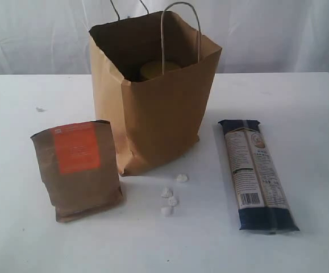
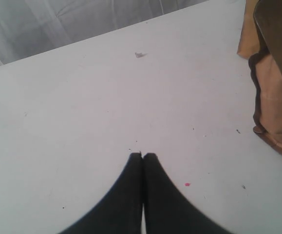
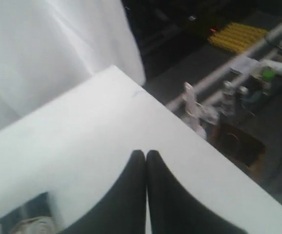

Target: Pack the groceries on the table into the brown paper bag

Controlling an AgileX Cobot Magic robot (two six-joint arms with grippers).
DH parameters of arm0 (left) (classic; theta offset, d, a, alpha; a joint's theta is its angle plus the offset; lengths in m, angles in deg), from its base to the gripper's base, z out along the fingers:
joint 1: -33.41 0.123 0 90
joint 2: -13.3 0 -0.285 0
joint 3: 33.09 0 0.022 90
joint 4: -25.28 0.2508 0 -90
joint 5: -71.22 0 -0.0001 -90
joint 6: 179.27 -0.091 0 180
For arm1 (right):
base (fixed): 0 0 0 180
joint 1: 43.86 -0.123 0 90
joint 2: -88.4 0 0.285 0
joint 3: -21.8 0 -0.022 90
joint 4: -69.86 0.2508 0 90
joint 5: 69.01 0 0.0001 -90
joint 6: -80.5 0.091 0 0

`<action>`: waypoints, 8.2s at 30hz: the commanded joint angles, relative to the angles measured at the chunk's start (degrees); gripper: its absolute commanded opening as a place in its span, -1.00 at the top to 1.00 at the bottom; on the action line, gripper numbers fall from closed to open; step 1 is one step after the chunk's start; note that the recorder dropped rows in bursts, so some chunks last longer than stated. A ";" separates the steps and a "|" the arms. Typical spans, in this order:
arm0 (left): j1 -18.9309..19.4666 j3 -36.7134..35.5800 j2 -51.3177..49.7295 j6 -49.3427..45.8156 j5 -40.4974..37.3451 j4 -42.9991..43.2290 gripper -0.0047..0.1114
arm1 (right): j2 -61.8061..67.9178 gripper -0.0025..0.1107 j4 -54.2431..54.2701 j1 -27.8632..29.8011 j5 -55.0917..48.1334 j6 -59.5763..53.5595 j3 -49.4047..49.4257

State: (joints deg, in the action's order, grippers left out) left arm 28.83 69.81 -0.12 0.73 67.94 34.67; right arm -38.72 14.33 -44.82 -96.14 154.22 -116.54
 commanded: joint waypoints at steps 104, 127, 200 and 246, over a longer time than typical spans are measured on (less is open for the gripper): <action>-0.14 26.40 -11.40 -10.58 12.23 4.32 0.92 | -45.09 0.96 45.40 1.45 8.77 -51.56 35.56; -0.14 29.19 -56.87 19.36 3.71 3.44 0.92 | -45.09 0.96 45.40 1.45 8.77 -51.56 35.56; -12.86 55.91 -84.03 -62.92 -28.23 -40.16 0.24 | -45.09 0.96 45.40 1.45 8.77 -52.38 35.56; -12.86 56.03 -53.96 -62.80 -27.89 -51.60 0.92 | -45.09 0.96 45.40 1.45 8.77 -52.38 35.56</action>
State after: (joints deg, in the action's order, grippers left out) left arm 16.09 125.65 -57.90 -62.01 40.07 -13.54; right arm -83.66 59.83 -43.22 -88.09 102.36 -81.11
